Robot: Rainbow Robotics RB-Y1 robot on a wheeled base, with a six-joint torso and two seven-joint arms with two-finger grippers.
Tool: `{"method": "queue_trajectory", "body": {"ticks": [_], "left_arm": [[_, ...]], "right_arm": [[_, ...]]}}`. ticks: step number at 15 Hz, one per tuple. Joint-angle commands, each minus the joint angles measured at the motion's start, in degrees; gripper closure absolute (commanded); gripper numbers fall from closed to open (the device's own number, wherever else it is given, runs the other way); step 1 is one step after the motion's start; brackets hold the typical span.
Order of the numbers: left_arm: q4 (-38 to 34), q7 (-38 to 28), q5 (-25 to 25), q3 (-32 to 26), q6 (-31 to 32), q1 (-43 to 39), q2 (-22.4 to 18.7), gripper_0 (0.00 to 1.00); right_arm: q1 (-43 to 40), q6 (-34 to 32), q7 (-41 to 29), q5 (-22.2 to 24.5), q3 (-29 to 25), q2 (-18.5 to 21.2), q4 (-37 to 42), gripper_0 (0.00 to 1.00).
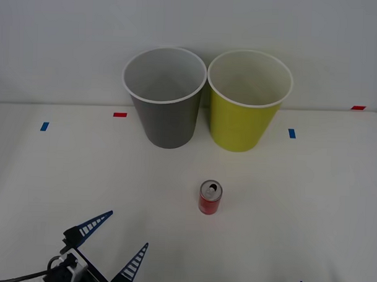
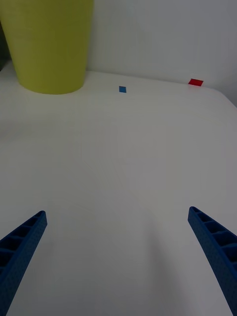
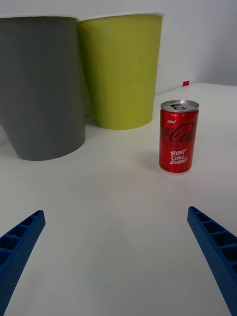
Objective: Put cans in the gray bin and PET bottles in the light green bin.
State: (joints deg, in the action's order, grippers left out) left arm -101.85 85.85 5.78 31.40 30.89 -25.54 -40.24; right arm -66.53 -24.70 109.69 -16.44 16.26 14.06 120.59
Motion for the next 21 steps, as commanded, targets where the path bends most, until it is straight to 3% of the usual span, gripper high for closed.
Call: {"method": "queue_trajectory", "body": {"ticks": [1, 7, 10, 21], "left_arm": [[0.1, 0.2, 0.1, 3.7, -3.1, 4.5, 0.4, 0.00], [0.5, 0.6, -1.0, 7.4, -8.6, 11.4, 2.5, 0.00], [5.1, 0.9, -1.7, 9.5, -8.6, 15.8, 5.5, 0.00], [10.6, 1.0, -3.2, 9.9, -14.6, 23.3, 14.3, 0.00]], "right_arm": [[0.0, 0.0, 0.0, 0.0, 0.0, 0.0, 0.0, 0.00], [0.0, 0.0, 0.0, 0.0, 0.0, 0.0, 0.0, 0.00], [0.0, 0.0, 0.0, 0.0, 0.0, 0.0, 0.0, 0.00], [0.0, 0.0, 0.0, 0.0, 0.0, 0.0, 0.0, 0.00]]}}
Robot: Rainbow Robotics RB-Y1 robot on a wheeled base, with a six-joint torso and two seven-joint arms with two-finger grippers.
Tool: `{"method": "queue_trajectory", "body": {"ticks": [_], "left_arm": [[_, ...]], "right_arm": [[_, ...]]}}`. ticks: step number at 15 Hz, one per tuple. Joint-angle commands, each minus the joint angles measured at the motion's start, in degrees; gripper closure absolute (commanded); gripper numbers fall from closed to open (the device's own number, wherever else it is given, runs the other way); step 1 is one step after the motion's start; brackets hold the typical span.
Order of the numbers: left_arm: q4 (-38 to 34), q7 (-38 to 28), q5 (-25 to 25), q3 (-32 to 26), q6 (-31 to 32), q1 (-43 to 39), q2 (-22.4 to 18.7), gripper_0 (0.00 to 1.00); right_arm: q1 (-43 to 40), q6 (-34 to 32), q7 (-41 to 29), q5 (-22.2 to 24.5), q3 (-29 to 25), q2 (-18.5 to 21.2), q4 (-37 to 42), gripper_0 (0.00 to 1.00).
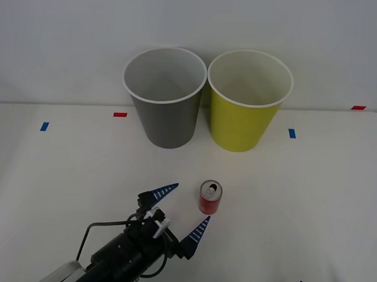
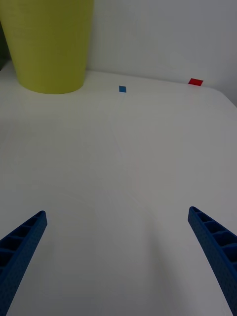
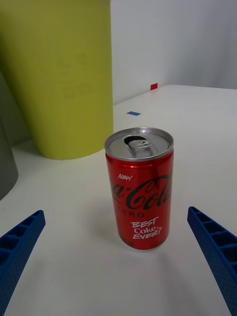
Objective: Put cans in the gray bin and PET bottles in the light green bin.
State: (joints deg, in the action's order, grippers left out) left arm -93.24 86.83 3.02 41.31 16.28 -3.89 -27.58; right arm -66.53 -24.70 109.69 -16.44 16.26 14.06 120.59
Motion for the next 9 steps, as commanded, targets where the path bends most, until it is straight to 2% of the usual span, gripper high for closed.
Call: {"method": "queue_trajectory", "body": {"ticks": [1, 5, 9], "left_arm": [[2.4, -0.1, -0.6, 0.0, -0.3, 2.1, 2.4, 0.00], [3.6, 0.2, -0.6, 0.0, -2.5, 3.0, 6.4, 0.00], [3.6, 0.4, -1.0, 0.0, -4.5, 4.2, 8.1, 0.00]], "right_arm": [[0.0, 0.0, 0.0, 0.0, 0.0, 0.0, 0.0, 0.00], [0.0, 0.0, 0.0, 0.0, 0.0, 0.0, 0.0, 0.00], [0.0, 0.0, 0.0, 0.0, 0.0, 0.0, 0.0, 0.00]]}}
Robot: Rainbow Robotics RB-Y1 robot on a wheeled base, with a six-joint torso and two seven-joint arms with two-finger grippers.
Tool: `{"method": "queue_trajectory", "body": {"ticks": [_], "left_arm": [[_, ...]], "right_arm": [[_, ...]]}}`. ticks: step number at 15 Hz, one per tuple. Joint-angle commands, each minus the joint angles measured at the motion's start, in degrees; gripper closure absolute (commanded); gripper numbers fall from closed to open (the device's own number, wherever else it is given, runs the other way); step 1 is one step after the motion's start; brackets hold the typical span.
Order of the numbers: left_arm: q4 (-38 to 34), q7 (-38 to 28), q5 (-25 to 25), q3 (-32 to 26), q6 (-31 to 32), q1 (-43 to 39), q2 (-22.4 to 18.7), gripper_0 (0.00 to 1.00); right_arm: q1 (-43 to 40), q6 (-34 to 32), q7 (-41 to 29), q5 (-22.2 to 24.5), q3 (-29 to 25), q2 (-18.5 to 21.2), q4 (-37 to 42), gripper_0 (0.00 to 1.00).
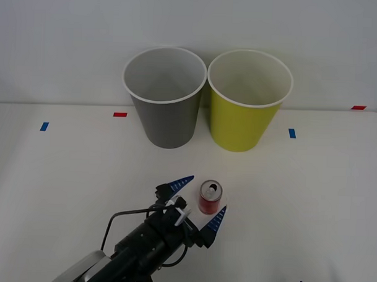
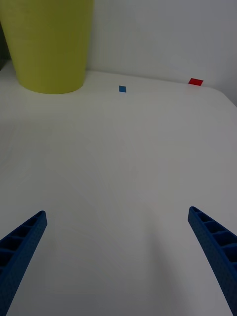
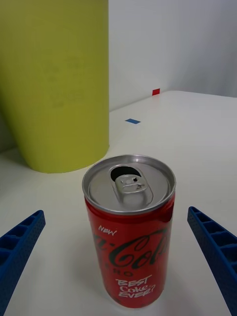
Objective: Put cans in the gray bin and PET bottles in the light green bin.
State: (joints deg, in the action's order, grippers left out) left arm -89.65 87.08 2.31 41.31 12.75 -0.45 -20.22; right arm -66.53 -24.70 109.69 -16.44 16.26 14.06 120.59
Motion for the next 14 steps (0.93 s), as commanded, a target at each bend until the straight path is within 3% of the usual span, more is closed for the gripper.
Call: {"method": "queue_trajectory", "body": {"ticks": [1, 6, 8, 9, 10, 14], "left_arm": [[0.0, 0.2, -0.5, 0.0, -1.4, 0.9, 1.1, 0.00], [0.0, 0.1, -0.6, 0.0, -2.6, 1.0, 2.5, 0.00], [0.0, 0.0, -0.5, 0.0, -2.6, 0.9, 2.5, 0.73], [0.0, -0.2, -0.4, 0.0, -2.6, 0.9, 2.5, 0.93], [0.0, -0.2, -0.4, 0.0, -2.6, 0.9, 2.5, 1.00], [0.0, -0.2, -0.3, -0.2, -2.6, 0.9, 2.4, 1.00]], "right_arm": [[0.0, 0.0, 0.0, 0.0, 0.0, 0.0, 0.0, 0.00], [0.0, 0.0, 0.0, 0.0, 0.0, 0.0, 0.0, 0.00], [0.0, 0.0, 0.0, 0.0, 0.0, 0.0, 0.0, 0.00], [0.0, 0.0, 0.0, 0.0, 0.0, 0.0, 0.0, 0.00], [0.0, 0.0, 0.0, 0.0, 0.0, 0.0, 0.0, 0.00], [0.0, 0.0, 0.0, 0.0, 0.0, 0.0, 0.0, 0.00]]}}
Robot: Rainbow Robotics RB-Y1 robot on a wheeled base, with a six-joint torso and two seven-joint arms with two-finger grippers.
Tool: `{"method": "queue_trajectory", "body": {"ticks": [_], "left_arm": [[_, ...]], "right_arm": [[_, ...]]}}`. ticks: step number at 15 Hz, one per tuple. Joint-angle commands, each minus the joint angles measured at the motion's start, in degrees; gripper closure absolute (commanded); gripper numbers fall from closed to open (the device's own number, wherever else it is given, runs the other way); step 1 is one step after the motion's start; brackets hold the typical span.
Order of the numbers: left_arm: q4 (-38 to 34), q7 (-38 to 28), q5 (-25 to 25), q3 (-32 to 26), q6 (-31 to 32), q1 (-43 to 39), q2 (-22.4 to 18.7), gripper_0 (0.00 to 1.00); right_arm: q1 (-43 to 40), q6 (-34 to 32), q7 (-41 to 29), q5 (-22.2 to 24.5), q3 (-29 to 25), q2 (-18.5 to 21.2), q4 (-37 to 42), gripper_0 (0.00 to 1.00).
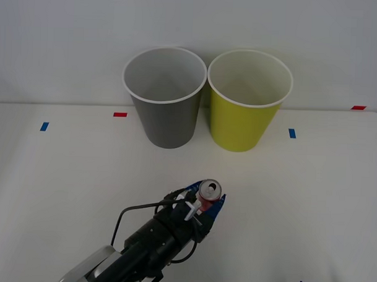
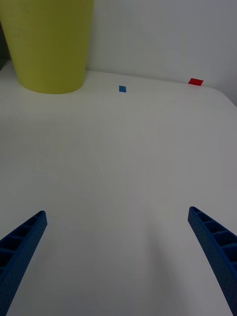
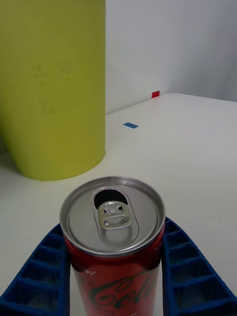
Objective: Put cans in the gray bin and PET bottles in the light green bin.
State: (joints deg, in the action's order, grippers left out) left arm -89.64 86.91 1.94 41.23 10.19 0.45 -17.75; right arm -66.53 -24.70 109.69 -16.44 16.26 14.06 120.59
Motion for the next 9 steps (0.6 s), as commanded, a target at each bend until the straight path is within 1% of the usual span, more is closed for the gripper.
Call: {"method": "queue_trajectory", "body": {"ticks": [1, 4, 6, 9], "left_arm": [[0.0, -0.1, 0.1, -0.2, 0.0, 0.0, -0.1, 1.00], [-0.1, -0.2, 0.3, -0.5, -0.3, 0.0, -0.1, 1.00], [-2.6, -0.3, 0.4, -0.6, -5.0, -0.1, -0.1, 1.00], [-9.3, -0.5, 1.0, -1.7, -14.1, -0.1, -1.8, 1.00]], "right_arm": [[0.0, 0.0, 0.0, 0.0, 0.0, 0.0, 0.0, 0.00], [0.0, 0.0, 0.0, 0.0, 0.0, 0.0, 0.0, 0.00], [0.0, 0.0, 0.0, 0.0, 0.0, 0.0, 0.0, 0.00], [0.0, 0.0, 0.0, 0.0, 0.0, 0.0, 0.0, 0.00]]}}
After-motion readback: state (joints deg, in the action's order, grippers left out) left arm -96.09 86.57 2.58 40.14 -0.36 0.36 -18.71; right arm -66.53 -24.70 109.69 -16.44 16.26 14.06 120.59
